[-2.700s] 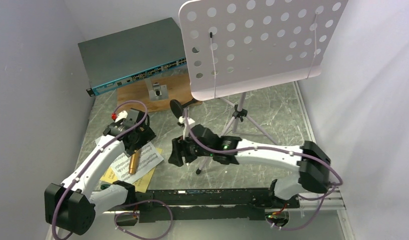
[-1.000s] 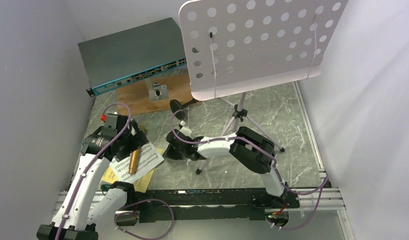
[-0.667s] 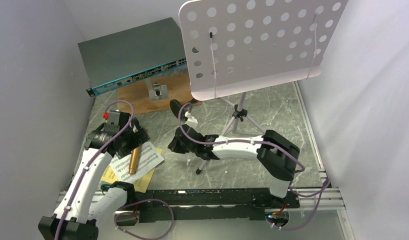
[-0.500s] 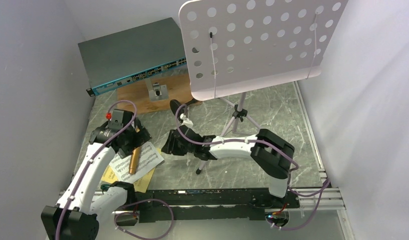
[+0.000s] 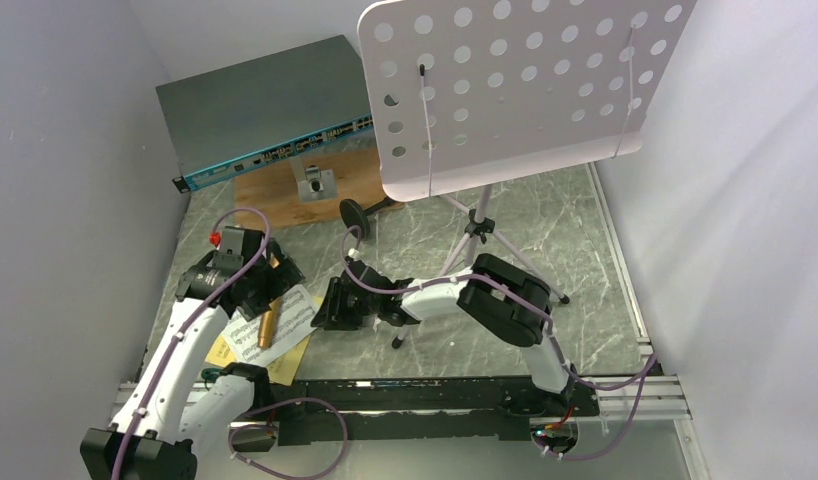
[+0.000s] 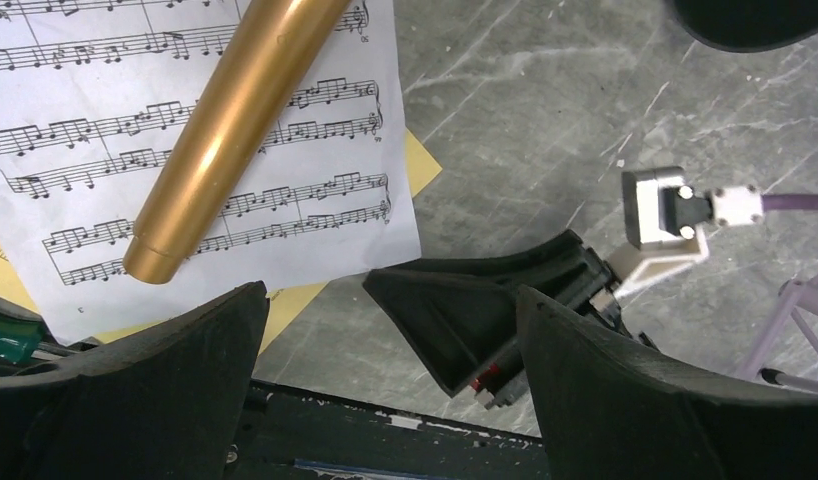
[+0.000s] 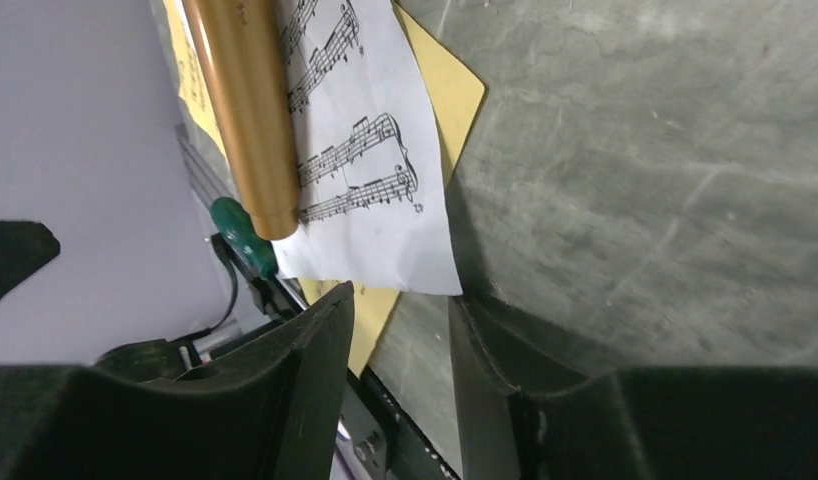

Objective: Set up the instrument practice props

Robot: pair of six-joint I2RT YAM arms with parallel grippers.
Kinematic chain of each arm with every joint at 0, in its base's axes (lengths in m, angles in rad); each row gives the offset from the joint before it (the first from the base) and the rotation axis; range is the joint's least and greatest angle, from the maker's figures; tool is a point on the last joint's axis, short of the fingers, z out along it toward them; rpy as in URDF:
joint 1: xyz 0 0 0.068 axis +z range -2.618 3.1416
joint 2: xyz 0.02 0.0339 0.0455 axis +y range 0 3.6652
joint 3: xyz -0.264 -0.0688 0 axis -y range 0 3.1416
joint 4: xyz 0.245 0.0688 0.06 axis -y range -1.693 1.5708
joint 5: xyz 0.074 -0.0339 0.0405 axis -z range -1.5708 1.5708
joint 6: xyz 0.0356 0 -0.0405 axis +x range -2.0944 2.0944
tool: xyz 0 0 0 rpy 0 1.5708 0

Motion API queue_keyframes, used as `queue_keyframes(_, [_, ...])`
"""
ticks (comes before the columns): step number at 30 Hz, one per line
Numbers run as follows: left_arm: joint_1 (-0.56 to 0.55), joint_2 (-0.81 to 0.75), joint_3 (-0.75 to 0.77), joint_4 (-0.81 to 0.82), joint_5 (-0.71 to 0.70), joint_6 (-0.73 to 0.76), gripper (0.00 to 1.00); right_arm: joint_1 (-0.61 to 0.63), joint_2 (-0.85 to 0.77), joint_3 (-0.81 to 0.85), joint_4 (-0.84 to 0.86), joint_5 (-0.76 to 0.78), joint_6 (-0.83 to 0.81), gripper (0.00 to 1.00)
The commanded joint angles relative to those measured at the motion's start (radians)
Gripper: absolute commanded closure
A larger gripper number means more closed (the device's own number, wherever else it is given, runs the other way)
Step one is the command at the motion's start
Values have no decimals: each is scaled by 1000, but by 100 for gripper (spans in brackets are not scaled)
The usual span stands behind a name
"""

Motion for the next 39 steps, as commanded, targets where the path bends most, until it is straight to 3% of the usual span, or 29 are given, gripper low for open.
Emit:
queue_keyframes(1, [5, -31, 33, -2, 44, -15, 1, -8, 49, 31, 87, -36, 93, 59])
queue_keyframes(13, [5, -92, 31, -9, 62, -3, 0, -28, 78, 23, 109, 64, 194, 72])
queue_keyframes(16, [5, -92, 30, -6, 63, -6, 1, -32, 86, 40, 102, 61, 178, 81])
queue_keyframes(19, [5, -89, 27, 0, 71, -5, 1, -37, 91, 47, 125, 41, 164, 100])
queue_keyframes(23, [5, -80, 42, -11, 57, 6, 0, -39, 6, 38, 110, 85, 29, 100])
queue_keyframes(27, [5, -78, 54, -18, 21, 25, 0, -18, -128, 26, -45, 245, -173, 100])
queue_keyframes(34, [5, -56, 32, 17, 44, 7, 0, 0, -270, -36, -193, 363, -352, 100])
queue_keyframes(39, [5, -34, 23, 36, 74, 15, 0, 7, -380, -16, -396, 515, -514, 100])
